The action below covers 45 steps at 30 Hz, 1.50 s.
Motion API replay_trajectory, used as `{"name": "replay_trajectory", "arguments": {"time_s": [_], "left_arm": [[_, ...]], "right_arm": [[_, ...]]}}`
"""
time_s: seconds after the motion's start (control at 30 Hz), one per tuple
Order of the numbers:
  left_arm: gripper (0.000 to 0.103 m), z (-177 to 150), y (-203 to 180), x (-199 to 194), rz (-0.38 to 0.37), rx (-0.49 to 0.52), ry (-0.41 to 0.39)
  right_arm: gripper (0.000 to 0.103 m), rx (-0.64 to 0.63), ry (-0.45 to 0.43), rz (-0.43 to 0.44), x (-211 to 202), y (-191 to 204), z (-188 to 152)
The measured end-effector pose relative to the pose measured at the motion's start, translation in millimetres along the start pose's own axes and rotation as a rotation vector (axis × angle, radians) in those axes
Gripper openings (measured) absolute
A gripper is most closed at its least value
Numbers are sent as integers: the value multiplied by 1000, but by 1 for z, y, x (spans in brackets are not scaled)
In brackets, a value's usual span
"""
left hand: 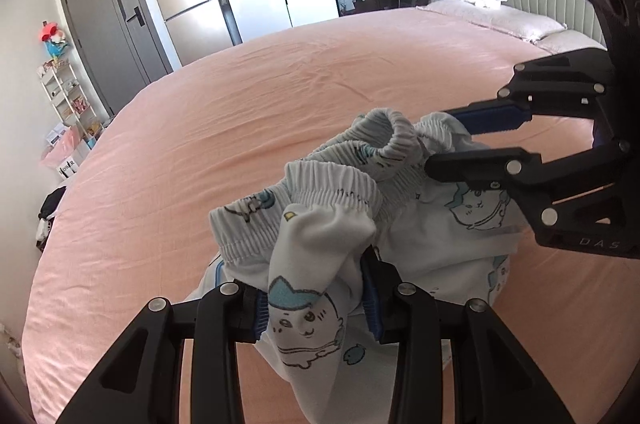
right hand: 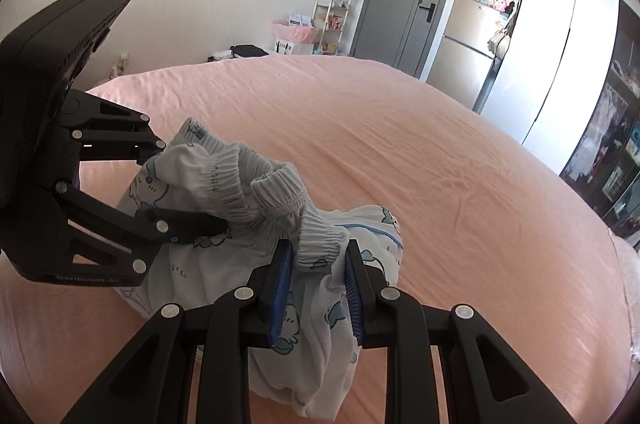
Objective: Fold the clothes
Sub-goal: 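Hold the folded cuffs with both grippers and press them onto the waistband, then open both grippers and pull them back from the folded pants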
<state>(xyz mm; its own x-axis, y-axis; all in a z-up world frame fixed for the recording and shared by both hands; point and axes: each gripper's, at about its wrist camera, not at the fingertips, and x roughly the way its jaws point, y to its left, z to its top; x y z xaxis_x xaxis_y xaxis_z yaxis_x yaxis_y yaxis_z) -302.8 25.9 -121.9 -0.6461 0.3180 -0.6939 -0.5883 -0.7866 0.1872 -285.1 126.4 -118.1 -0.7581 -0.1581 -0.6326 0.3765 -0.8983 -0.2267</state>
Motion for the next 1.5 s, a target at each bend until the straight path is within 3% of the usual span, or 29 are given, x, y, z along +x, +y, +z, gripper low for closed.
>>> {"name": "replay_trajectory", "arguments": {"time_s": [0.43,0.6,0.77,0.87,1.07,1.2,1.33,1.5], "left_arm": [[37,-20,20,14,-47,-152,16],[48,-24,28,13,-55,-212,5],[58,-27,43,9,-46,-302,-14],[74,-28,49,9,-20,-331,-14],[75,-24,44,3,37,-311,-19],[75,-22,49,-6,31,-329,-38],[76,-19,59,-14,14,-372,-32],[77,-13,65,-25,22,-396,-27]], "right_arm": [[26,14,37,-42,27,-7,-11],[28,16,46,-57,31,-8,-13],[43,36,73,-103,36,-13,-15],[43,84,87,-87,38,-21,-17],[44,88,83,-96,36,-21,-15],[44,116,74,-87,30,-26,-12],[61,153,66,-87,20,-32,-10],[67,179,66,-82,7,-35,-6]]}}
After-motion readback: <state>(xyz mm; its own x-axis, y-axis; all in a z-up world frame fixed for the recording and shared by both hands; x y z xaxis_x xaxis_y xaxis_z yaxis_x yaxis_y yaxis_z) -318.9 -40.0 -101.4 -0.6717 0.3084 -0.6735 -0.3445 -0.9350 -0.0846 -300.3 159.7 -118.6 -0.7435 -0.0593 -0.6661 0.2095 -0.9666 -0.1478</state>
